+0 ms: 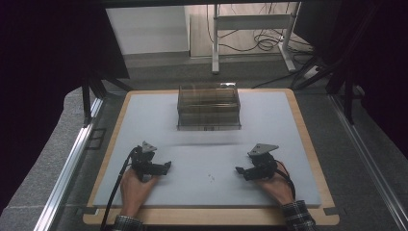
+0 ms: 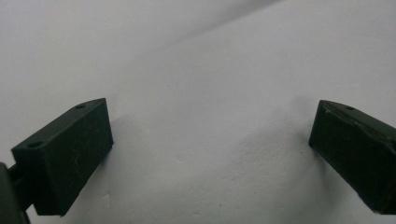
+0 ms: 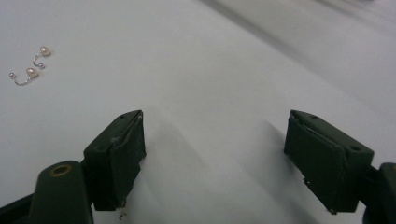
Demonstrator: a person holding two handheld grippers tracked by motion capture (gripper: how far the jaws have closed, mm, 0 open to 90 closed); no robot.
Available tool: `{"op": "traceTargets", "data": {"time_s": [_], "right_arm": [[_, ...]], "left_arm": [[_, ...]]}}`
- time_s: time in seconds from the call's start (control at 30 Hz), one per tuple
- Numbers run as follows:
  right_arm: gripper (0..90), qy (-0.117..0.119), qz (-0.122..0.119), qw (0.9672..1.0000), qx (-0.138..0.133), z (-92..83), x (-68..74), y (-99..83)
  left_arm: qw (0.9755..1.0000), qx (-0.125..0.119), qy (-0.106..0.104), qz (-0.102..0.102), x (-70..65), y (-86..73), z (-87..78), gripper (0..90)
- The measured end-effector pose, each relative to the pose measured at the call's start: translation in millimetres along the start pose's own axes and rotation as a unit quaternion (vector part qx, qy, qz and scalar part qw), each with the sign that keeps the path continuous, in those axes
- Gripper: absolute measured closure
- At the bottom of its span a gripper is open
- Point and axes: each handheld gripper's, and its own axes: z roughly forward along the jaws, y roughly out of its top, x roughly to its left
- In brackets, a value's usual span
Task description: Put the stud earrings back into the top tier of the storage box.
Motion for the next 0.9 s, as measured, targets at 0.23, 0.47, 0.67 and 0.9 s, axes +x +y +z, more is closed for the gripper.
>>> {"op": "traceTargets", "data": {"time_s": [0.23,0.47,0.67,0.9], "right_arm": [[23.2,-0.002,-0.001,0.9999,0.013,-1.2,0.9,4.1],[27.2,0.009,-0.002,0.9996,0.027,-3.8,2.6,9.5],[28.6,0.023,-0.003,0.9989,0.04,-4.1,6.0,17.2],[27.9,0.031,0.004,0.998,0.054,-2.6,9.2,28.9]], "left_arm": [[1.0,0.001,0.0,0.0,0.0,0.1,-0.1,0.0],[1.0,0.001,0.0,0.0,0.0,0.1,-0.1,0.0],[1.0,0.001,0.0,0.0,0.0,0.0,-0.1,0.0],[1.0,0.0,0.0,0.0,0.0,0.0,0.0,0.0]]}}
